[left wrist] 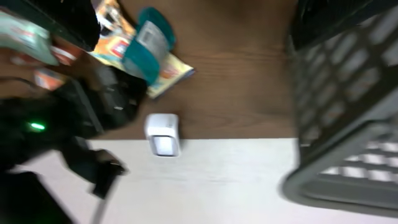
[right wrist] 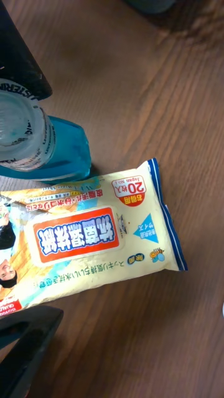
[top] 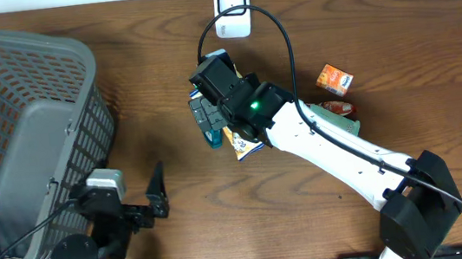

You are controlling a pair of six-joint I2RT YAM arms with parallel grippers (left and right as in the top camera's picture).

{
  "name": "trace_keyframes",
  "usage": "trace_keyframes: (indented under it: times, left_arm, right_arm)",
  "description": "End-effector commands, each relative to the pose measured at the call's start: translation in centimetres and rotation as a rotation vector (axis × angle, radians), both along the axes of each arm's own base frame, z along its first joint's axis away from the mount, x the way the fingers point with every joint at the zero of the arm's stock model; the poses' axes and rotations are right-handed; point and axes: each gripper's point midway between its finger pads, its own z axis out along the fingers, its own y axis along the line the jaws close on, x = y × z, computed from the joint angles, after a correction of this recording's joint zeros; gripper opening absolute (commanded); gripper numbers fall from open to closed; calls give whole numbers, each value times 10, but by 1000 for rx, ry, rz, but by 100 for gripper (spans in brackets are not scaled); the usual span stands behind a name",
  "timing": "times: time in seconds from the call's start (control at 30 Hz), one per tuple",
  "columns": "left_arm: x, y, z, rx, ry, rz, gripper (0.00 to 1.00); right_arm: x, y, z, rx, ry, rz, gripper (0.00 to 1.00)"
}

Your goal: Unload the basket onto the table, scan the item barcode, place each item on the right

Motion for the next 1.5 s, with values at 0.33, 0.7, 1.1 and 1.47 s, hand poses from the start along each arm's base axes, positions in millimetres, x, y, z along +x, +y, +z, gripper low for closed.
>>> trace_keyframes:
  times: [0.33, 0.7, 1.1, 1.47]
  left_arm:
    - [68, -19, -14, 105, 2, -101, 98]
    - [123, 51, -21, -24, 6, 146, 98]
    - [107, 28, 19, -92, -124, -70, 98]
    - [19, 2, 123, 18, -522, -139, 98]
  right_arm:
    - [-7, -1, -5, -43, 14, 6, 99]
    - [-9, -10, -9, -86, 23, -9, 99]
    - [-8, -13, -8, -97, 13, -18, 99]
    - [-8, -12, -8, -96, 13, -18, 99]
